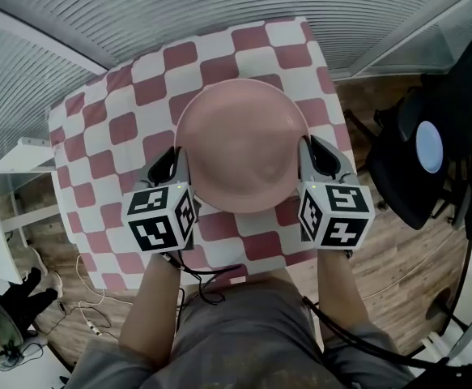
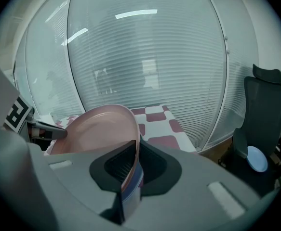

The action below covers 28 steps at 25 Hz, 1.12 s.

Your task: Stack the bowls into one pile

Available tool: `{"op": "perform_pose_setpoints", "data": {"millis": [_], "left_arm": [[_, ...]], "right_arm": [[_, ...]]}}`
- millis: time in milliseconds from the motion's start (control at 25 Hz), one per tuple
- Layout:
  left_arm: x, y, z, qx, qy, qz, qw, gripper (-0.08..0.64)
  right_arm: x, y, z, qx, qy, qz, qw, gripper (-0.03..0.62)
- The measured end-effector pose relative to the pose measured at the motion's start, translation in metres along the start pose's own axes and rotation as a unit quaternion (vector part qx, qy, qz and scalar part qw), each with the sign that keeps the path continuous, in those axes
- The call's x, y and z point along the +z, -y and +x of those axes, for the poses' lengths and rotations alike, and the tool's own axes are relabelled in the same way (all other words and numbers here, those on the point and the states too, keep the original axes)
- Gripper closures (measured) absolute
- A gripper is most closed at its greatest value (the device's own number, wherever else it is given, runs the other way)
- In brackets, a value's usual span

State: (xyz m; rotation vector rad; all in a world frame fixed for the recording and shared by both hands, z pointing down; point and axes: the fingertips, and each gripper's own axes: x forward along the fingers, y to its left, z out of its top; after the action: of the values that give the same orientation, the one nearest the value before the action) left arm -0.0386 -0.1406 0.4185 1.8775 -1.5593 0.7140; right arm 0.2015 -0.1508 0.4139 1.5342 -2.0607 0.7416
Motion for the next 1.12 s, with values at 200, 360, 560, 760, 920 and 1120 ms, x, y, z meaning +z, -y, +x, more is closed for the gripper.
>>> {"op": "perform_pose_setpoints", "data": {"millis": [200,360,560,760,920,1120], "left_arm": [[-0.012,0.000,0.012,-0.002,-0.020,0.000,0.9998,0.528],[-0.010,-0.001,0.021,-0.002,-0.022,0.003,0.9998,0.528],[-0.010,-0.002,0.024,0.000,-0.028,0.009,0.9996,0.526],[-0.011,-0.003,0.027,0.000,-0.030,0.013,0.9995,0.521],[-0.009,-0.001,0.026,-0.003,-0.026,0.017,0.9995,0.506],[-0.009,0.000,0.026,-0.003,-0.024,0.021,0.9995,0.499]], "right_arm": [[-0.016,0.004,0.010,-0.003,-0.021,0.005,1.000,0.540],[-0.018,0.007,0.018,-0.005,-0.024,0.005,1.000,0.538],[-0.018,0.006,0.019,-0.009,-0.028,-0.011,0.999,0.534],[-0.018,0.004,0.019,-0.012,-0.029,-0.020,0.999,0.529],[-0.018,0.005,0.017,-0.018,-0.028,-0.024,0.999,0.526],[-0.019,0.006,0.017,-0.023,-0.028,-0.027,0.999,0.525]]}}
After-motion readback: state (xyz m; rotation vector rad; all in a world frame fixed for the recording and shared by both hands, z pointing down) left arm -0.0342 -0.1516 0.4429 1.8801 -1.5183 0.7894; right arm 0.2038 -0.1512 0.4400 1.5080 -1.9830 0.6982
